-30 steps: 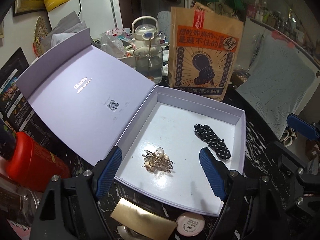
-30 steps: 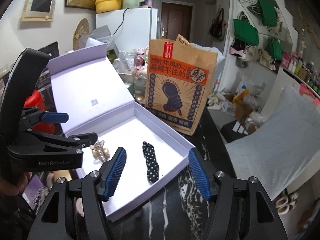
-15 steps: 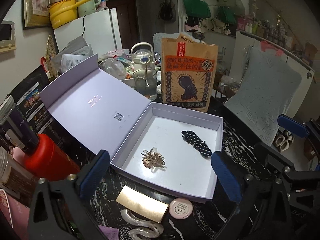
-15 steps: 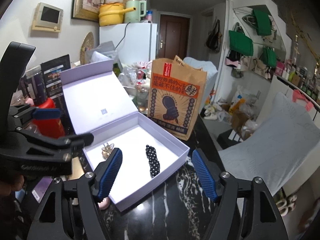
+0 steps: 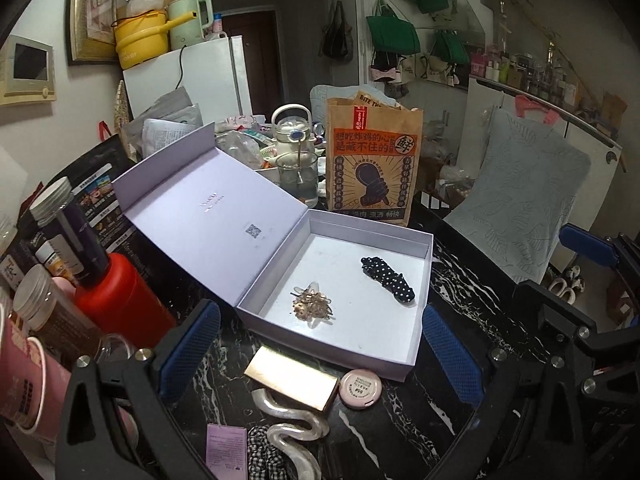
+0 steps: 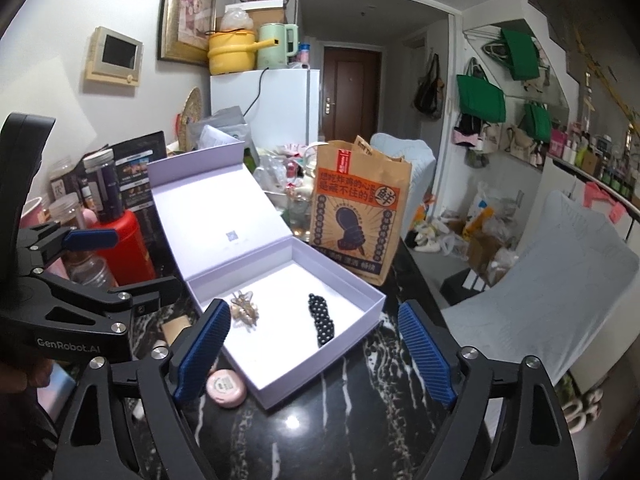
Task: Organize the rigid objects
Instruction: 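Withdraw both tools from the box back toward the remaining items, then lower the right tool onto the gingham scrunchie and close it, then grasp the purple product card with the left tool while the right tool holds the gingham scrunchie, then carry the purple card and gingham scrunchie with both tools into the lavender box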
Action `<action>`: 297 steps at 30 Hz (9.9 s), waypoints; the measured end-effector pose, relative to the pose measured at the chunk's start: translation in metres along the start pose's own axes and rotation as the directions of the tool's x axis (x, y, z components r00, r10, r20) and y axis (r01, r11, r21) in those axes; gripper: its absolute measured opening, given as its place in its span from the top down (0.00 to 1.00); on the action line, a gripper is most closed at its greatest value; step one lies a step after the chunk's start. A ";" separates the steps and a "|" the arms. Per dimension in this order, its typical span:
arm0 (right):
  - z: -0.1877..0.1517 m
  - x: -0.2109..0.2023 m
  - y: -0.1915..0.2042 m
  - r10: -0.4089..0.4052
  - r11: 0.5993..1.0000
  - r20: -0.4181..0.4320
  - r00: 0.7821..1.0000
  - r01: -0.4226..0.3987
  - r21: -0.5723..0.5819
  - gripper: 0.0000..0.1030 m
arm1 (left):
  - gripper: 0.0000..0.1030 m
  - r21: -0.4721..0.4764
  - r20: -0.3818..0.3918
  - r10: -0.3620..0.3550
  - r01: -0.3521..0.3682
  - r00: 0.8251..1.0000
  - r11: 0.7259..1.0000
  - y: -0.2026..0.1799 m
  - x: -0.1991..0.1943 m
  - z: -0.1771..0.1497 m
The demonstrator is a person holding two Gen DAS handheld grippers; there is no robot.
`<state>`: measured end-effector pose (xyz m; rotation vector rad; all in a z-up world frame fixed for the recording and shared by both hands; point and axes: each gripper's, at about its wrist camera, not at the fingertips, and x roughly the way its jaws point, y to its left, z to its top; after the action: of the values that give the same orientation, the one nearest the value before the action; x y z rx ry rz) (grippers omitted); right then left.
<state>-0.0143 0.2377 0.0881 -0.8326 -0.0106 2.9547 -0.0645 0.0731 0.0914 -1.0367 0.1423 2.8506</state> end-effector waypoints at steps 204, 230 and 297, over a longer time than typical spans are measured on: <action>-0.163 0.067 0.107 0.375 0.907 -0.471 0.799 -0.421 0.007 0.79 | 0.50 -0.207 -0.337 0.017 -0.092 0.942 0.974 0.056 0.060 -0.189; -0.137 0.039 0.092 0.438 0.890 -0.341 0.832 -0.454 0.035 0.79 | 0.51 -0.229 -0.189 0.006 -0.050 0.982 0.972 0.065 0.013 -0.156; -0.062 0.089 -0.022 0.268 0.961 -0.204 0.941 -0.246 0.129 0.79 | 0.51 -0.024 -0.119 -0.199 0.198 0.973 0.980 -0.016 0.100 -0.021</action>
<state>-0.0563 0.2651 -0.0101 -1.2274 0.2807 3.0438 -0.1255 0.0931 0.0100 -1.1566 0.0287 2.6143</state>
